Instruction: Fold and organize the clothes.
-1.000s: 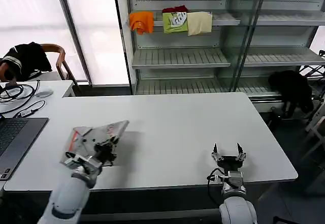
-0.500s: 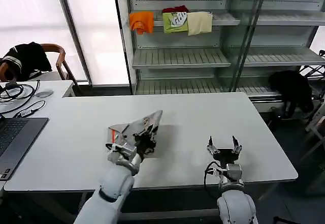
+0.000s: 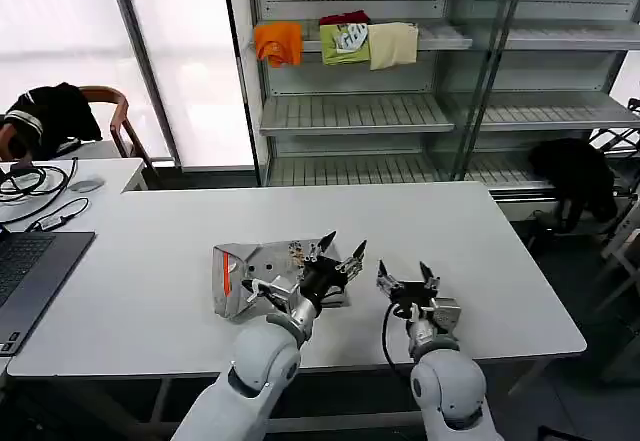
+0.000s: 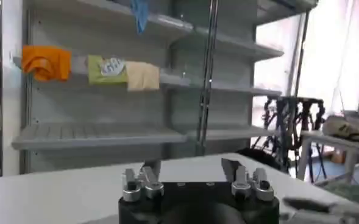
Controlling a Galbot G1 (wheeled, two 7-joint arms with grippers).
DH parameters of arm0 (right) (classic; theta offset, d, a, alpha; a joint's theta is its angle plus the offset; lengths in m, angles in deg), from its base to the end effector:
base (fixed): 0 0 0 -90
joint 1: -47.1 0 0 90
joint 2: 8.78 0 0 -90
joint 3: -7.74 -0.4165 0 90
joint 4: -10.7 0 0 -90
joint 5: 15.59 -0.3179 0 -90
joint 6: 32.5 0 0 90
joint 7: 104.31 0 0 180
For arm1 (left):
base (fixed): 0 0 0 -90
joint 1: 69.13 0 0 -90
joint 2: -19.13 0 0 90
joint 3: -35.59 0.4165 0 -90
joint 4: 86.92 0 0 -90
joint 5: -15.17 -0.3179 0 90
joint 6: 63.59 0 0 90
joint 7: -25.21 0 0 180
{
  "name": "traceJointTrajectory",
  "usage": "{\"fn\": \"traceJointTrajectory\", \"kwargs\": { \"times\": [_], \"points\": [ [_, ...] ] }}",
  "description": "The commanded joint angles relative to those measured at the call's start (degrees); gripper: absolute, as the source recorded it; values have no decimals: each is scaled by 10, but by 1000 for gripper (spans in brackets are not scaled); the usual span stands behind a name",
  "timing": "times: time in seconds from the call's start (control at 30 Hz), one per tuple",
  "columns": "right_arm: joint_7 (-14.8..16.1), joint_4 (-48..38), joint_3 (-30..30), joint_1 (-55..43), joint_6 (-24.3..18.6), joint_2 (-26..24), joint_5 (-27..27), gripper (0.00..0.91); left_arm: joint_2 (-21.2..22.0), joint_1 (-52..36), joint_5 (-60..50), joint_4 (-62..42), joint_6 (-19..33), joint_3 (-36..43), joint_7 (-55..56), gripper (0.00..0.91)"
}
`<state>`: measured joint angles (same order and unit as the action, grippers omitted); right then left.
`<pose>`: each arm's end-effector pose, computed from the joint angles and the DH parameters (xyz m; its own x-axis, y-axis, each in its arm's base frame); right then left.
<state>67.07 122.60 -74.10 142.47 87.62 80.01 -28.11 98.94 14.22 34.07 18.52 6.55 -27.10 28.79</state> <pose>0.2627 0.0356 -0.3248 -0.9622 -0.0982 0.2538 -0.0571 0.9847 0.1644 0.3111 -0.0797 -0.3176 -0.8748 0.4800 0.0655 0.4727 0.8753 -0.1014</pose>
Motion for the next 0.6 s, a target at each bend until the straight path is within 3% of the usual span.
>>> {"fn": "traceJointTrajectory", "kwargs": {
  "times": [0.03, 0.17, 0.2, 0.27, 0.37, 0.43, 0.6],
  "points": [
    [-31, -76, 81, -57, 32, 32, -168, 907, -56, 39, 46, 73, 21, -79, 16, 907],
    [-46, -118, 88, -74, 33, 47, -219, 907, -67, 69, 90, 100, 11, -129, 19, 907],
    [-46, -123, 87, -75, 33, 49, -224, 746, -68, 74, 91, 101, 10, -132, 19, 907],
    [-42, -133, 89, -76, 34, 52, -228, 625, -69, 82, 92, 112, 7, -139, 19, 907],
    [-49, -131, 95, -71, 34, 50, -228, 322, -65, 86, 89, 113, 5, -139, 21, 907],
    [-54, -131, 94, -66, 34, 48, -227, 10, -60, 87, 88, 111, 2, -137, 25, 907],
    [-59, -127, 87, -54, 33, 39, -228, 0, -53, 87, 75, 110, -3, -130, 28, 907]
  ]
}}
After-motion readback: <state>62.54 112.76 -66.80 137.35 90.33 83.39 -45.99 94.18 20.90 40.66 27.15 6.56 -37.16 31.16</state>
